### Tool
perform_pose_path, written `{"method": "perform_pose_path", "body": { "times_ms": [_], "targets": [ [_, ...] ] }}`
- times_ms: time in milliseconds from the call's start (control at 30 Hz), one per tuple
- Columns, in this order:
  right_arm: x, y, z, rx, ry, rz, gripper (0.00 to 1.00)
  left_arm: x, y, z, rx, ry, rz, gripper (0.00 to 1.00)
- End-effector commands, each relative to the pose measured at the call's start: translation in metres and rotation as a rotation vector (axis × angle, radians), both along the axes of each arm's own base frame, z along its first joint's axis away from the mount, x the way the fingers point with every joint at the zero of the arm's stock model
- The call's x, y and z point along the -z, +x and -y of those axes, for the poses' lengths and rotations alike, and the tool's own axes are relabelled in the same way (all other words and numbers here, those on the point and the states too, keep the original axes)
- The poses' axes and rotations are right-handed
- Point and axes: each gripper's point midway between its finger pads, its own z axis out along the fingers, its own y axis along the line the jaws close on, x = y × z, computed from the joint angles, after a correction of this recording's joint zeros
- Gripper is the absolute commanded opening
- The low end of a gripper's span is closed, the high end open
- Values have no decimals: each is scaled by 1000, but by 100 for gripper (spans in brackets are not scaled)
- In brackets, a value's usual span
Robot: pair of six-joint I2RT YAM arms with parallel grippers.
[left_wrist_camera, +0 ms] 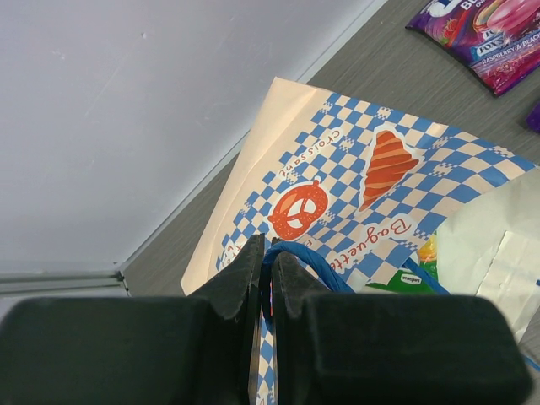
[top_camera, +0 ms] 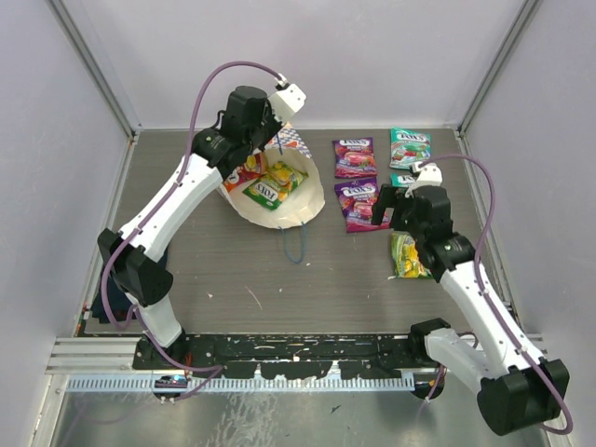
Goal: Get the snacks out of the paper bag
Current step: Adjust the snack at the center of the board, then take out the snack from the paper bag.
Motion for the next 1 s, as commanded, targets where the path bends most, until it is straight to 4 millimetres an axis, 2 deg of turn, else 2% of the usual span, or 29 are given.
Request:
{"method": "perform_pose_path", "body": {
  "times_ms": [0, 67, 100, 200, 300, 400, 500, 633, 733, 833, 967],
  "targets": [
    [-46, 14, -92, -170, 684, 182, 100, -37, -3, 2, 10, -57, 83, 8],
    [-34, 9, -124, -191, 897, 145, 100, -36, -2, 2, 7, -55, 80, 9],
    [-32, 9, -137, -194, 936, 153, 100, -37, -2, 2, 5, -56, 80, 8],
    [-31, 9, -174, -144, 899, 169, 98, -39, -2, 1, 2, -60, 83, 8],
    [-37, 11, -210, -114, 963, 202, 89, -39, -2, 1, 4, -62, 85, 8],
    [-29, 23, -239, -49, 1002, 187, 86, -39, -3, 1, 4, -63, 86, 8],
    [-8, 44, -263, 17, 980, 147, 83, -41, -4, -1, 3, -63, 91, 8],
    [18, 74, -293, 56, 936, 104, 74, -42, -5, 0, 8, -69, 97, 8],
    [37, 95, -314, 78, 851, 78, 73, -42, -5, 1, 13, -71, 96, 8],
    [54, 110, -325, 115, 812, 76, 73, -42, -5, 1, 13, -71, 97, 8],
    [83, 119, -324, 194, 725, 58, 75, -42, -5, 1, 13, -68, 98, 8]
  ]
}}
